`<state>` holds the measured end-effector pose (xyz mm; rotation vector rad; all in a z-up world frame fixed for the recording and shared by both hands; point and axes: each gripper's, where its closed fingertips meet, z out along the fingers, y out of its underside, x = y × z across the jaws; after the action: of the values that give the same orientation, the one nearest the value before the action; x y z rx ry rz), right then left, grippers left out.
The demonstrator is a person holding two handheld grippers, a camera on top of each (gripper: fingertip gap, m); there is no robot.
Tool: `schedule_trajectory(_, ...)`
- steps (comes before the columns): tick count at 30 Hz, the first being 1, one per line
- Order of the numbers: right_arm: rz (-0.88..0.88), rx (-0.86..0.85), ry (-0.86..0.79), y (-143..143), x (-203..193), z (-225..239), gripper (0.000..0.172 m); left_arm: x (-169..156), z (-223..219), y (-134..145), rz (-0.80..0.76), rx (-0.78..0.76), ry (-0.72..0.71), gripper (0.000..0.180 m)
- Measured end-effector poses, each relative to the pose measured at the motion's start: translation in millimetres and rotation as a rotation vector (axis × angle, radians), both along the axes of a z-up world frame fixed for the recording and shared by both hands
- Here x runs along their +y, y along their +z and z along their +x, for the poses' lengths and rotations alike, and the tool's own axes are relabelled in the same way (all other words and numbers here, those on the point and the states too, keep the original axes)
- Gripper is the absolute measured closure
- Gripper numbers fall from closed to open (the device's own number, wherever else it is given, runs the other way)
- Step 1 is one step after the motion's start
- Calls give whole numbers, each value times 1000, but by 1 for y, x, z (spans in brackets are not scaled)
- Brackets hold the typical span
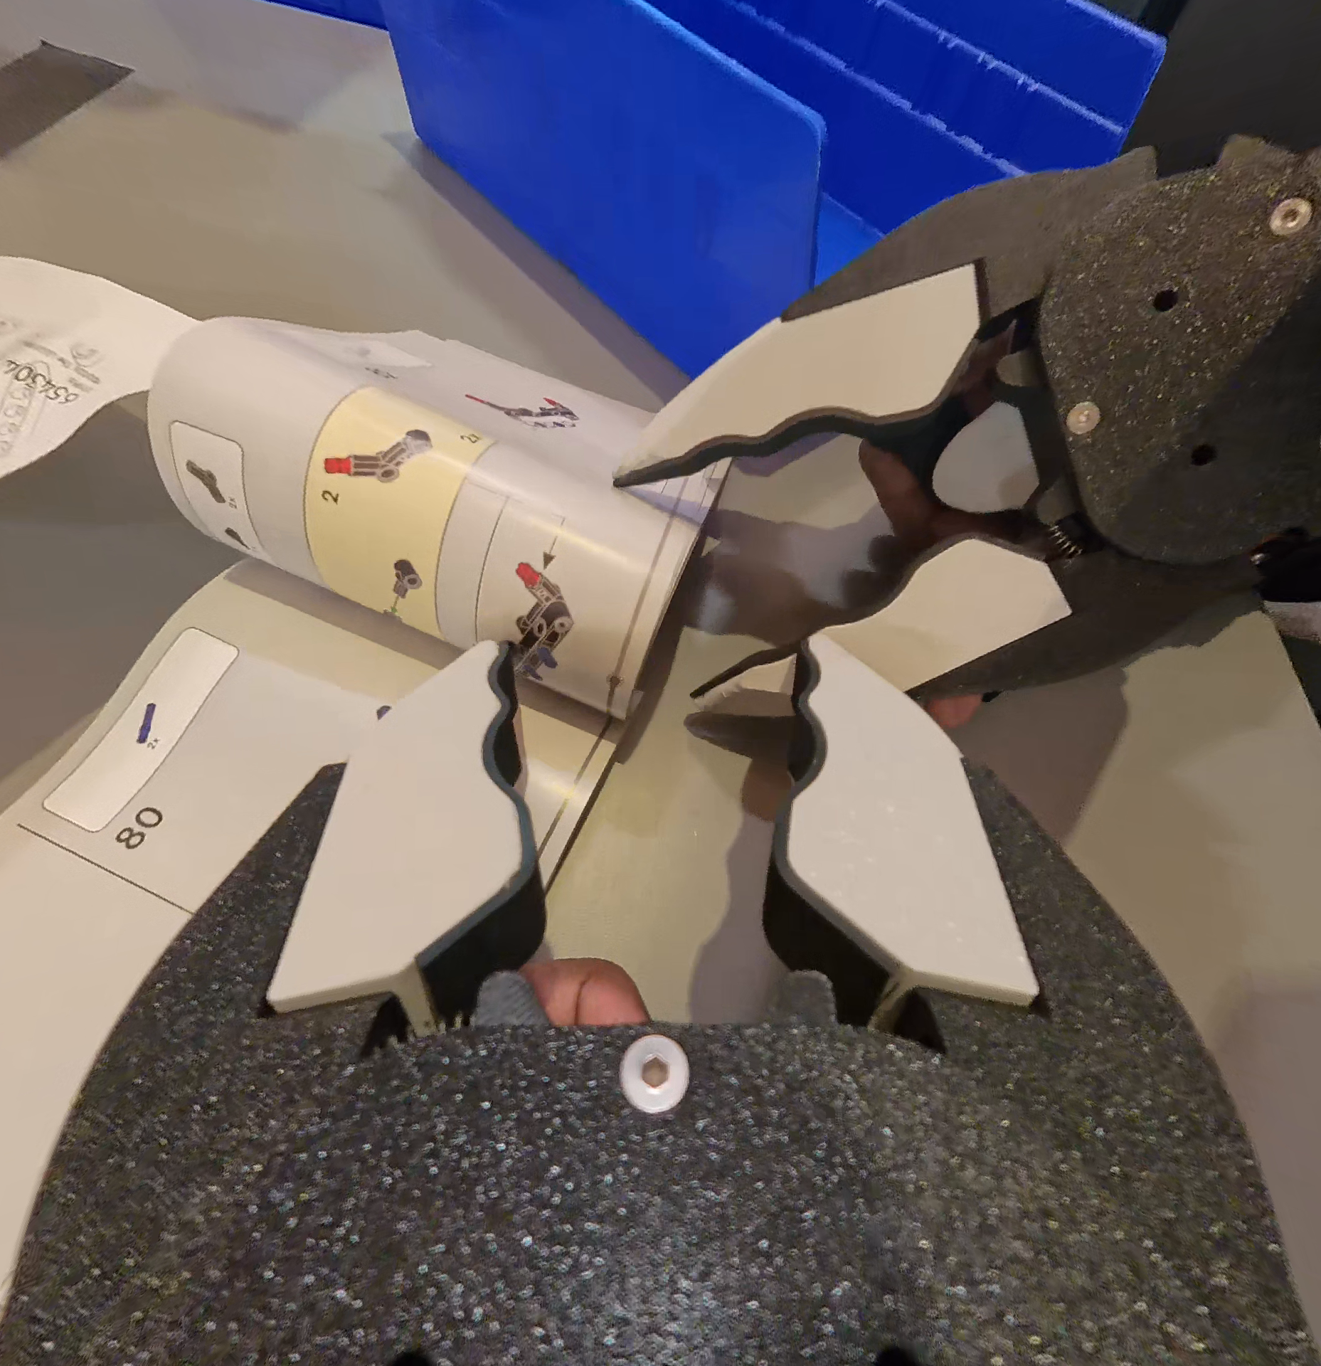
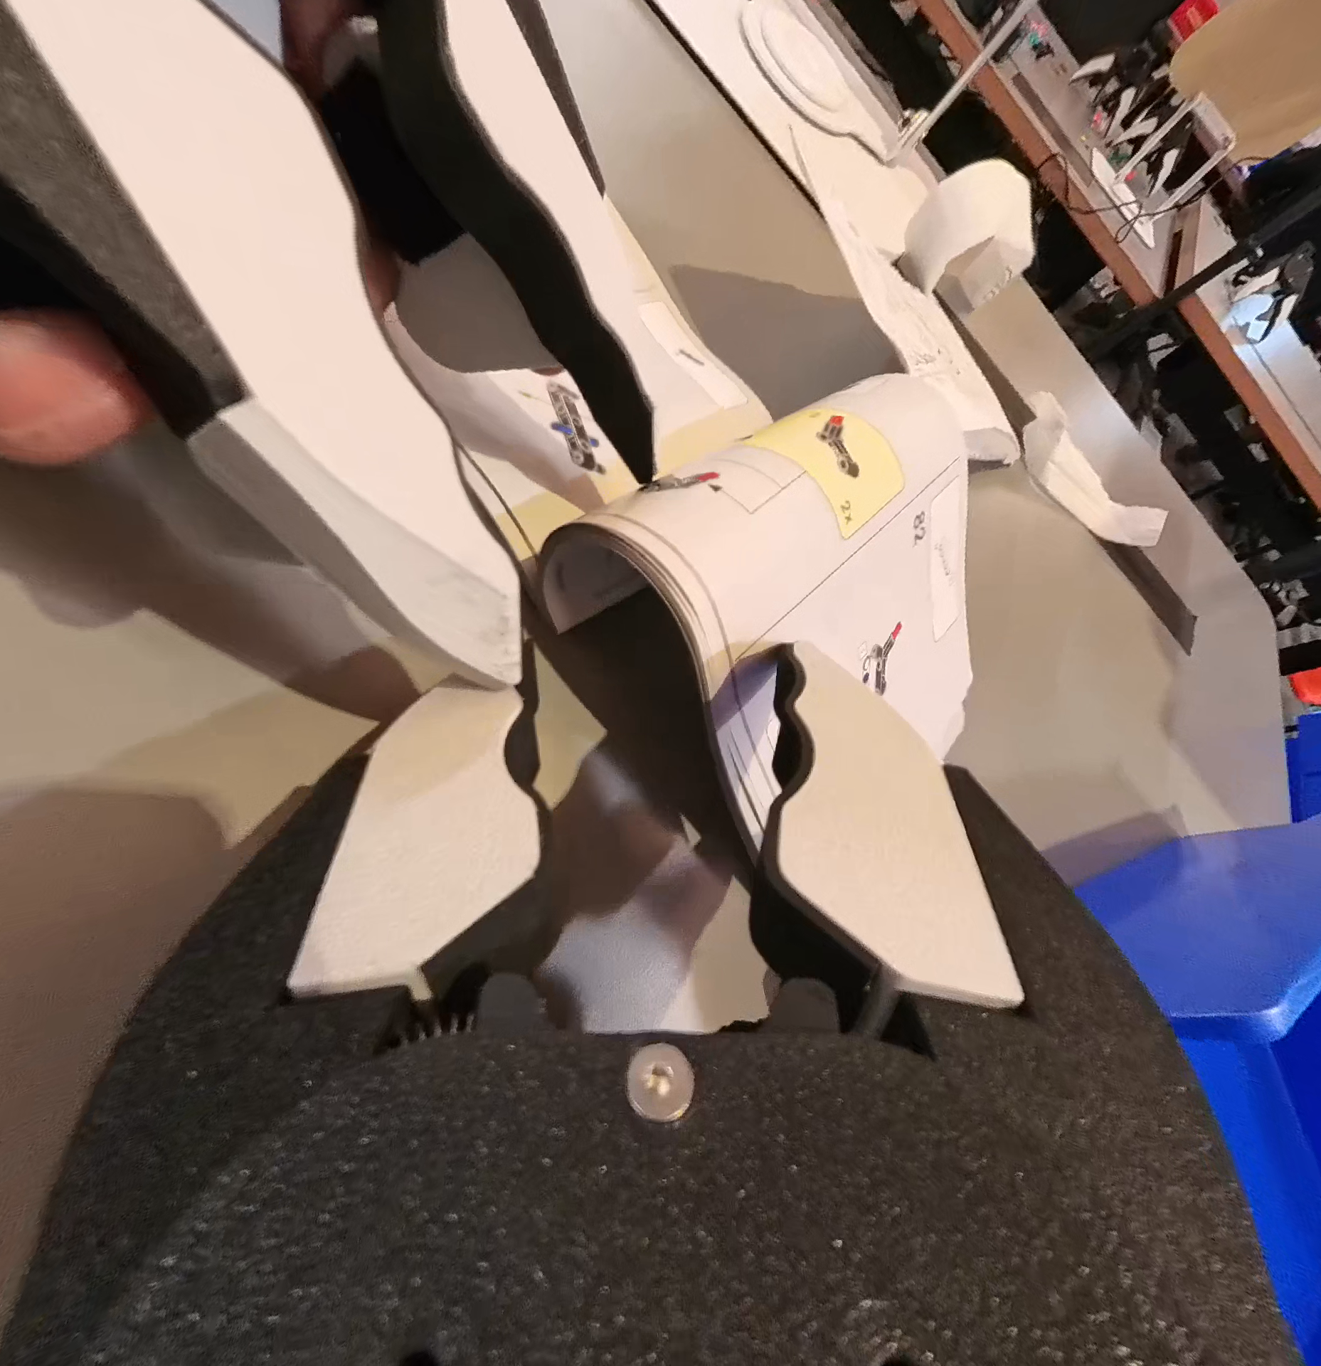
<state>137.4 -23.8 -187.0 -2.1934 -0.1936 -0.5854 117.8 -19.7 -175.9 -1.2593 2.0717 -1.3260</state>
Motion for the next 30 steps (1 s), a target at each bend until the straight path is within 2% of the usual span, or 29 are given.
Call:
schedule_trajectory(19,-3,-118,110,15,14,-23,110,6,-10,12,-138,-10,-30,107)
schedule_trajectory(27,-8,-126,130,15,21,-30,112,30,-9,10,-43,-58,67,116)
schedule_trajectory(30,-14,-126,132,14,23,-30,112,37,-7,3,55,-54,100,119)
